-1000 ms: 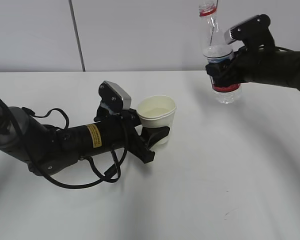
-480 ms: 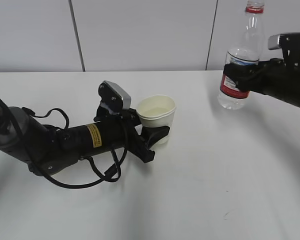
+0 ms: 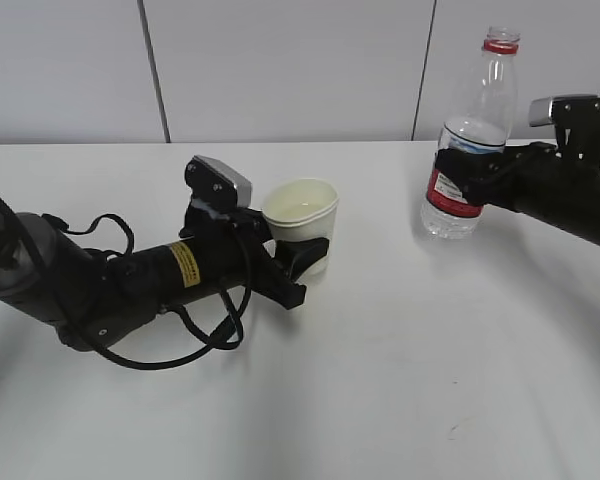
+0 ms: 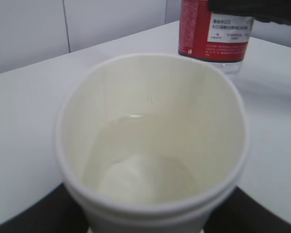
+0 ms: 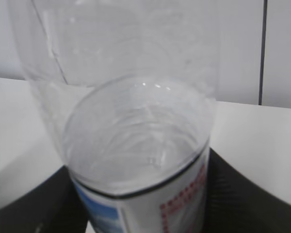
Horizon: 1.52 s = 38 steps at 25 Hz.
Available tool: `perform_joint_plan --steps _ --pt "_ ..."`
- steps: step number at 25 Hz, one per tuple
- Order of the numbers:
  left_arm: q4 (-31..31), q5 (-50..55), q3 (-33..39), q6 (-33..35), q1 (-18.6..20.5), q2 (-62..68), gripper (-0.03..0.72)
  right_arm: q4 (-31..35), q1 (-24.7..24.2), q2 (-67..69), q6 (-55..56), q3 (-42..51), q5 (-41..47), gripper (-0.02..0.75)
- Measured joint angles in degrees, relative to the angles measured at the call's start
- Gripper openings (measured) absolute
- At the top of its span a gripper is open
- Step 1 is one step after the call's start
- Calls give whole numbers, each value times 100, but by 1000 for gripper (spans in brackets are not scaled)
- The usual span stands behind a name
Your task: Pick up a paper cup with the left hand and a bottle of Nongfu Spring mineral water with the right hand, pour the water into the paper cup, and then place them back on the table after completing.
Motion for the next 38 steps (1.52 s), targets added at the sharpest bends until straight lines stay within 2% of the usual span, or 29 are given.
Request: perform_joint_plan --steps 8,20,28,38 --pt "-262 50 0 29 216 0 396 0 -4 65 0 0 -35 439" --pt "-312 245 0 164 1024 0 396 0 -4 65 -34 0 -35 438" --pt "-349 296 0 333 1391 0 396 0 -4 65 -47 0 -35 439" --pt "-628 300 0 603 1549 0 396 0 -4 116 -72 0 -35 439"
